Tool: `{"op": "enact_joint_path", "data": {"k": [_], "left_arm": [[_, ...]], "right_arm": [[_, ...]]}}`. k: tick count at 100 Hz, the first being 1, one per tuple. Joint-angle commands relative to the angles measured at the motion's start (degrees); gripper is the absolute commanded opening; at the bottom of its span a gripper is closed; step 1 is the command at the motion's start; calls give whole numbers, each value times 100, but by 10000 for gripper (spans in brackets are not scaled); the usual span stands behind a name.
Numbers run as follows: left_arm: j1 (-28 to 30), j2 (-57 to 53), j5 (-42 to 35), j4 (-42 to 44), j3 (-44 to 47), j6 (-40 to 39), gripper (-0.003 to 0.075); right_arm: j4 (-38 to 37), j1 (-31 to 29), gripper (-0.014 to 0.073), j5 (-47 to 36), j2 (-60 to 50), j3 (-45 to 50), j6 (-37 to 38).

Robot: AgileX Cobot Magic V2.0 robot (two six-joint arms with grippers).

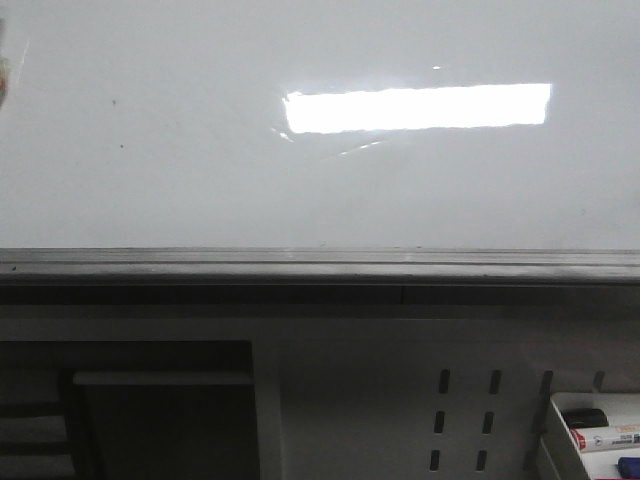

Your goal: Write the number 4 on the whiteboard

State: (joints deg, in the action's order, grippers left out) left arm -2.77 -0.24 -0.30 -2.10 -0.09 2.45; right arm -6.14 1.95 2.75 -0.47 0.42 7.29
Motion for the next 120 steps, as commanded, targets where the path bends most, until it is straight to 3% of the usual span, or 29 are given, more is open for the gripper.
{"op": "enact_joint_path", "data": {"k": [1, 86, 99, 120], "left_arm": [[22, -164, -464, -21, 156, -55, -20], [22, -164, -616, -21, 156, -55, -20], [22, -164, -715, -395, 145, -55, -20], [22, -153, -659, -583, -593, -55, -20]], "right_arm": [[-71, -47, -72, -427, -133, 123, -54], [-71, -47, -72, -437, -133, 123, -54], [-71, -47, -72, -481, -133, 100, -54], [-2, -47, -72, -202, -97, -648, -54]]}}
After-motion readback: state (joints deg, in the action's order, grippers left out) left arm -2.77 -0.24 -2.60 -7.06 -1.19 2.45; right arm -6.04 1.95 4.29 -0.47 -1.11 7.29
